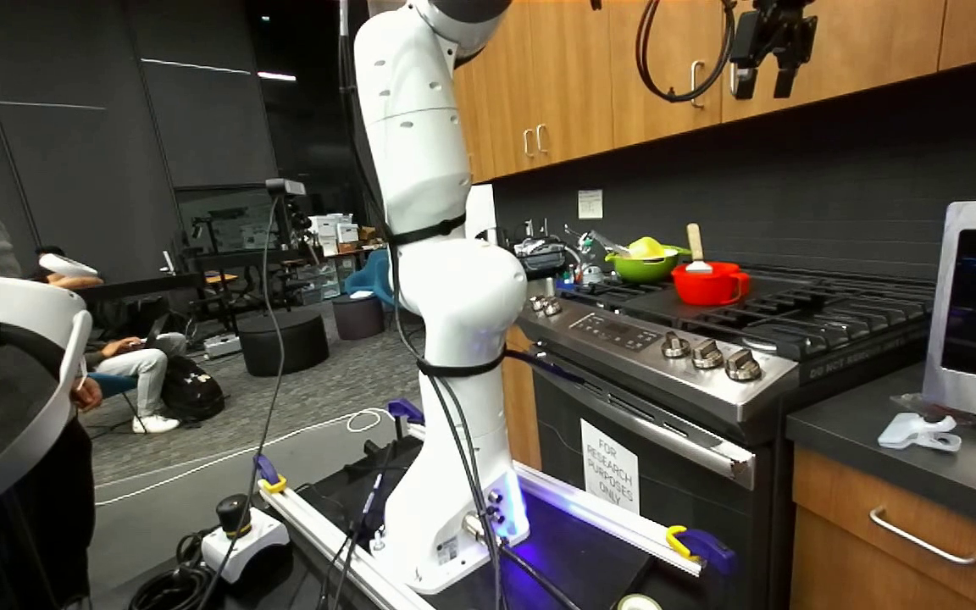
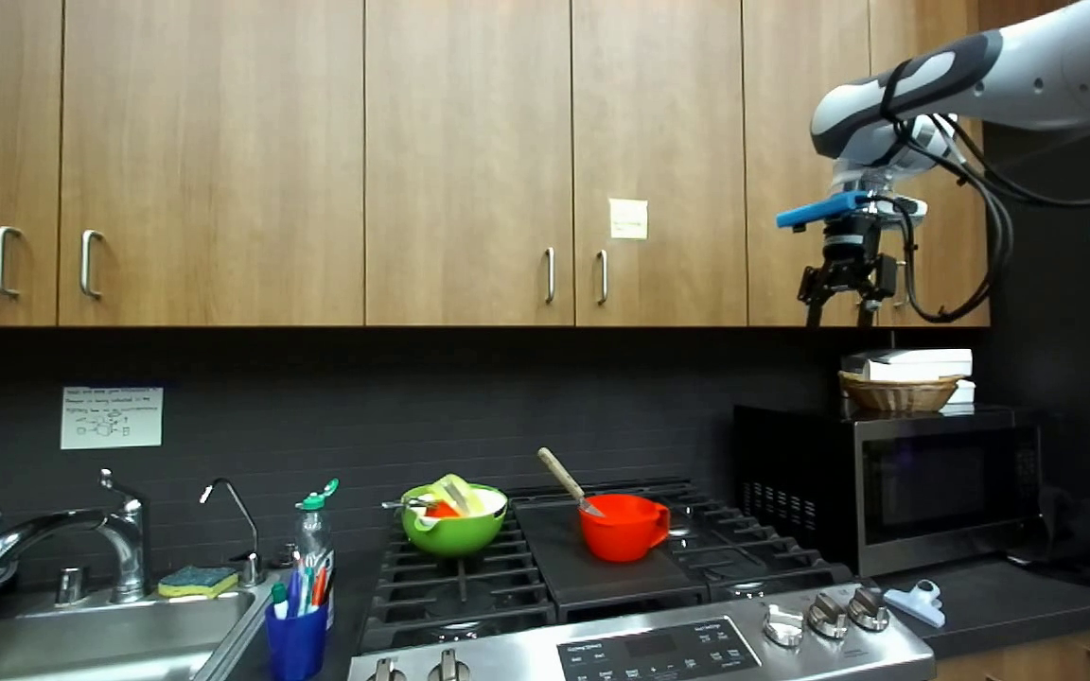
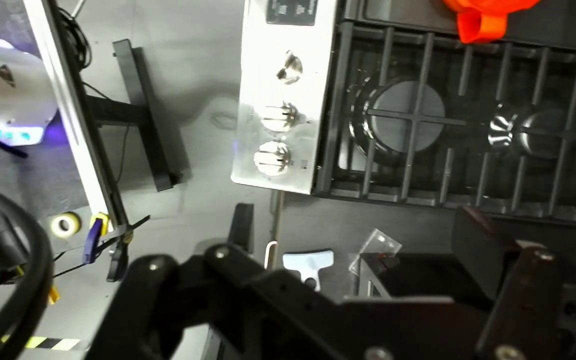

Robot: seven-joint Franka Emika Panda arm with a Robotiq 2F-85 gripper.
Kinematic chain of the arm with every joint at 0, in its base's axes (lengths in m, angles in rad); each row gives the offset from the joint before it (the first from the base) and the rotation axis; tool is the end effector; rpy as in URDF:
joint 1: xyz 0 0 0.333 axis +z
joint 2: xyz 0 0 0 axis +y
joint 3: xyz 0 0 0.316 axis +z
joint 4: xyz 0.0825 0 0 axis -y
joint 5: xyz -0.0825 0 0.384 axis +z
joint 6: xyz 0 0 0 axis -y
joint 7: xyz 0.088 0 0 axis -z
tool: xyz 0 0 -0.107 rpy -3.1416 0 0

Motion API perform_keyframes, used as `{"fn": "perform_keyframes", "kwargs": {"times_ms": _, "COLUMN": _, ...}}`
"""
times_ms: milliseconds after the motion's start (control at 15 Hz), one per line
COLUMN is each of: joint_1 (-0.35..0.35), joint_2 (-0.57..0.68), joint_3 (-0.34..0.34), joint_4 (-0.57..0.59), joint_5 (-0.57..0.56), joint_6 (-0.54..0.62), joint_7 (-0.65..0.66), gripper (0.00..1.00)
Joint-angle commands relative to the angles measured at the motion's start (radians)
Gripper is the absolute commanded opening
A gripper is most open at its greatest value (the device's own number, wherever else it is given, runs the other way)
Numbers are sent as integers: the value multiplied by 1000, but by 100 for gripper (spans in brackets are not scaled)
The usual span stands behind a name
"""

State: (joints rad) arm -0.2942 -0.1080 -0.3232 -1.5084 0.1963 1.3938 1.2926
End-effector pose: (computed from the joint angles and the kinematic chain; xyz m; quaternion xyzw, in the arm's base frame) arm 0.4157 -0.2804 0.6950 -0.5882 0.8007 0.0432 0.1052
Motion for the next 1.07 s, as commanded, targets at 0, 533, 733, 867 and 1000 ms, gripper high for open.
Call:
{"fn": "perform_keyframes", "kwargs": {"times_ms": 0, "joint_1": -20, "joint_2": 79, "joint_3": -5, "joint_4": 41, "joint_5": 11, "joint_6": 133, "joint_7": 77, "gripper": 100}}
{"fn": "perform_keyframes", "kwargs": {"times_ms": 533, "joint_1": -55, "joint_2": 162, "joint_3": -41, "joint_4": 16, "joint_5": -182, "joint_6": 375, "joint_7": 56, "gripper": 100}}
{"fn": "perform_keyframes", "kwargs": {"times_ms": 733, "joint_1": -70, "joint_2": 164, "joint_3": -56, "joint_4": 19, "joint_5": -241, "joint_6": 396, "joint_7": 15, "gripper": 100}}
{"fn": "perform_keyframes", "kwargs": {"times_ms": 867, "joint_1": -81, "joint_2": 169, "joint_3": -63, "joint_4": 36, "joint_5": -266, "joint_6": 371, "joint_7": -57, "gripper": 100}}
{"fn": "perform_keyframes", "kwargs": {"times_ms": 1000, "joint_1": -83, "joint_2": 161, "joint_3": -64, "joint_4": 35, "joint_5": -281, "joint_6": 370, "joint_7": -132, "gripper": 100}}
